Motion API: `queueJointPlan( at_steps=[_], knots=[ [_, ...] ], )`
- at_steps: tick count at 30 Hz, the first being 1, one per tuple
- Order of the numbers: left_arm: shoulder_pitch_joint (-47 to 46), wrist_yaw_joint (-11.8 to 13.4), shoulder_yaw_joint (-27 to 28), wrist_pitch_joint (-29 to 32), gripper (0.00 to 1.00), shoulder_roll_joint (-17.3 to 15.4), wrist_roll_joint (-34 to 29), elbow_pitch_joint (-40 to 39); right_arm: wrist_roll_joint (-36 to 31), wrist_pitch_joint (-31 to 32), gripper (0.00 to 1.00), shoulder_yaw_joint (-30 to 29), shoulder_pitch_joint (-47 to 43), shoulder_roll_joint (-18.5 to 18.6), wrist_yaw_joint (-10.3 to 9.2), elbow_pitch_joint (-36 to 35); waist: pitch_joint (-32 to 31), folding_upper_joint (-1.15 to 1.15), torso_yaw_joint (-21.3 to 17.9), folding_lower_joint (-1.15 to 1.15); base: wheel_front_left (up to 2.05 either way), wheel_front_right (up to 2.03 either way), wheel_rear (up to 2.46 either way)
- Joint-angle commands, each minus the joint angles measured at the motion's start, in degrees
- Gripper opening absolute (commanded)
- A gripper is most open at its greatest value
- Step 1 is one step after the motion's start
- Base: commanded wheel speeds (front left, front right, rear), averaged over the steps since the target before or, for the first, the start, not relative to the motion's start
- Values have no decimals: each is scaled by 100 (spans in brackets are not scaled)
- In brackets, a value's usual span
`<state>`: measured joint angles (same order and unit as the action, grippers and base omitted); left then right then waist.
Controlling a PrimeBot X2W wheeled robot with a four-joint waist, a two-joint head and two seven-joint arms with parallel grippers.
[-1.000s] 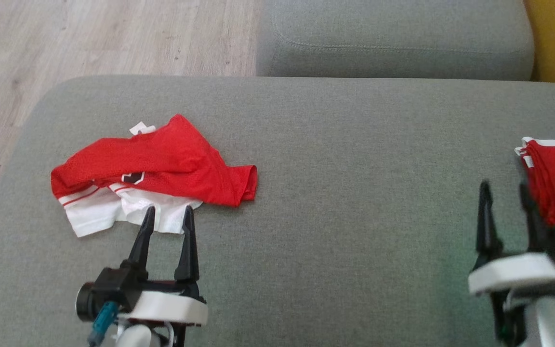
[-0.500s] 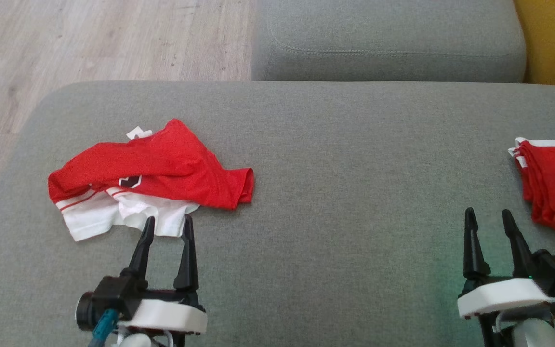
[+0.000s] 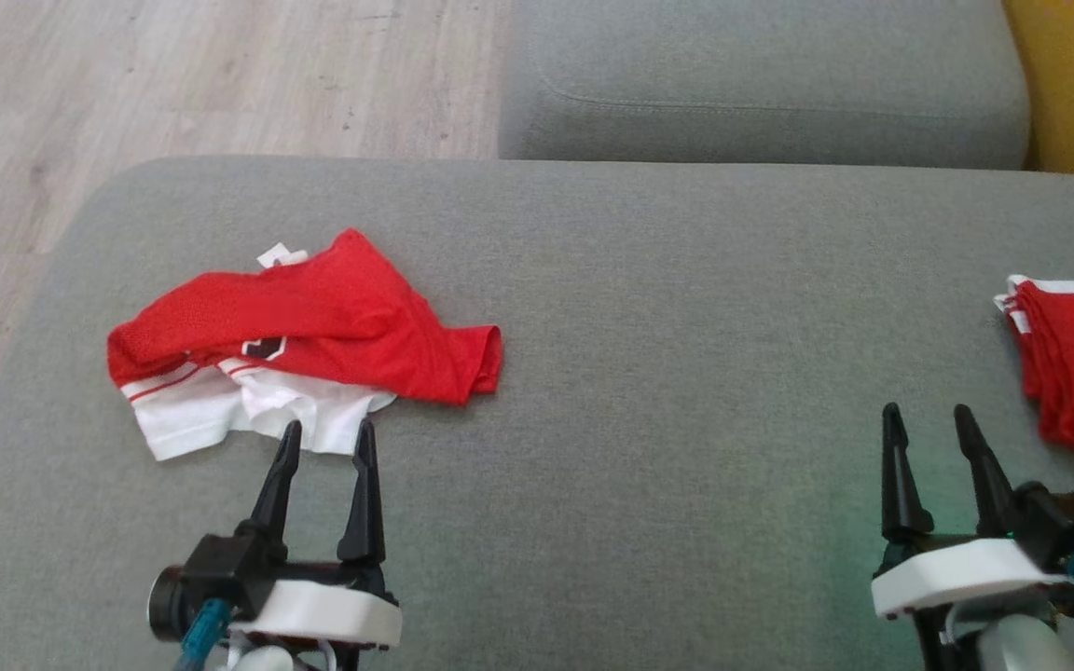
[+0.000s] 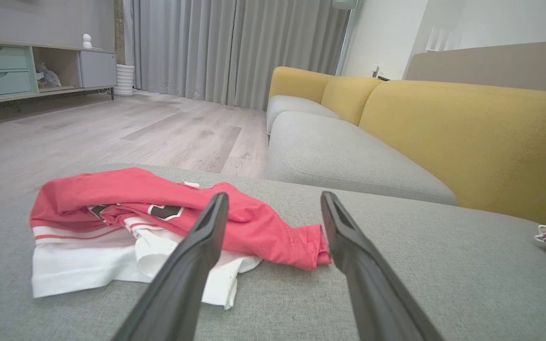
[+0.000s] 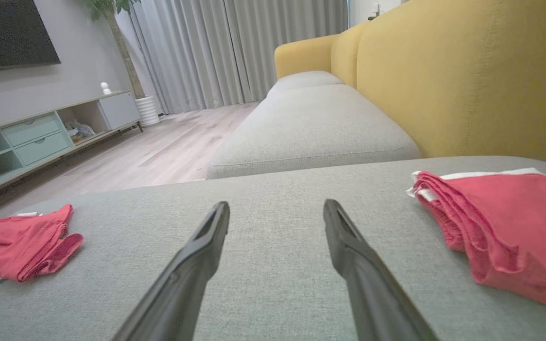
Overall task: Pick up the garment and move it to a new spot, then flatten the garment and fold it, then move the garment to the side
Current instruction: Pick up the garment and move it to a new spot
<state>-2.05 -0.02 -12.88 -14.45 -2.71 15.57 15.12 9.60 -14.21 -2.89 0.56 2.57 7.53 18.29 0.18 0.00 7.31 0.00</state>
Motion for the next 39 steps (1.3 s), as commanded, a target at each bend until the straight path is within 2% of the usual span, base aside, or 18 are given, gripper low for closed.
queueJointPlan(
  at_steps=[1,25,32,39],
  knots=[
    [-186,-10,173,-55,100,-17,-55,-146,20,-77,100,178,163,32,-4,-160,-22,0,66,0,0,0,0],
    [29,-30,424,-55,100,-17,-256,-77,284,-78,100,1190,-178,31,-4,-307,-344,0,1532,0,0,0,0],
    [75,-66,501,-55,100,-17,-314,-91,346,-78,100,1259,-179,31,-4,-317,-358,0,1658,0,0,0,0],
    [-19,-150,615,-55,100,-56,-408,-23,405,-79,100,1311,-135,31,-4,-306,-269,0,1512,0,0,0,0]
  ],
)
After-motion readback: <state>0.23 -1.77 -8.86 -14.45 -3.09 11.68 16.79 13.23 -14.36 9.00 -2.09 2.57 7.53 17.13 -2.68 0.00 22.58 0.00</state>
